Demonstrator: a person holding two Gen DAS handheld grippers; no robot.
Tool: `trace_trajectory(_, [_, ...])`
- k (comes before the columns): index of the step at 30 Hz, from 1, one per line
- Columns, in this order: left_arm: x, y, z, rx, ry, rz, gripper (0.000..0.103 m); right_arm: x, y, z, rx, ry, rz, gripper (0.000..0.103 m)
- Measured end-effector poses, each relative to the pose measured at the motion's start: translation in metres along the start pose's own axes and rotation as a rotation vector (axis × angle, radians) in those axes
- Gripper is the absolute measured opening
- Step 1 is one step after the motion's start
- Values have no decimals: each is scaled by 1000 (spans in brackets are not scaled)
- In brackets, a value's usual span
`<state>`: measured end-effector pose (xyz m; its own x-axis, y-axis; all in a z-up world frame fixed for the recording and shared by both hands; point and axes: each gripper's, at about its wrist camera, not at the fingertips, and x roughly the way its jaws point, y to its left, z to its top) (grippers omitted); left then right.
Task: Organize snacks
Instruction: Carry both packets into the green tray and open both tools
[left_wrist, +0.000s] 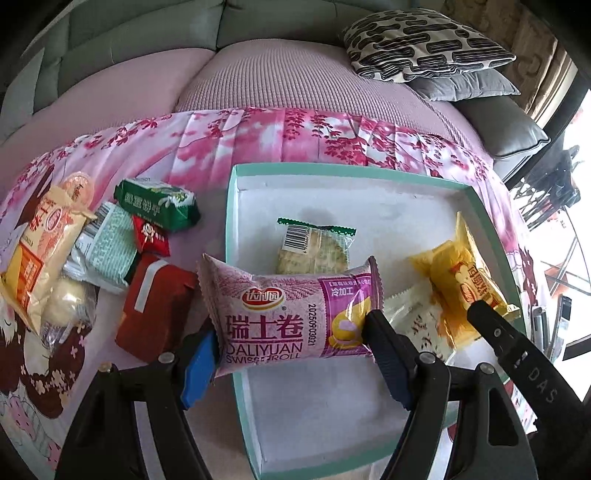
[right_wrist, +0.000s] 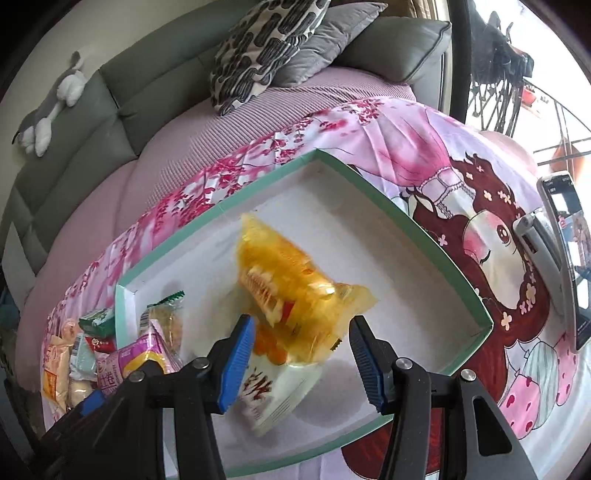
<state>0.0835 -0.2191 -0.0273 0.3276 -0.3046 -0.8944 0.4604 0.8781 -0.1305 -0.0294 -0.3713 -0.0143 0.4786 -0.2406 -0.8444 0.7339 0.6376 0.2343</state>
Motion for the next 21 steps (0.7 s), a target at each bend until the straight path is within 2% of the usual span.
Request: trace_trajectory(21, [-3, -19, 2, 31, -5, -8, 79, -1, -14, 7, 50, -6, 17, 56])
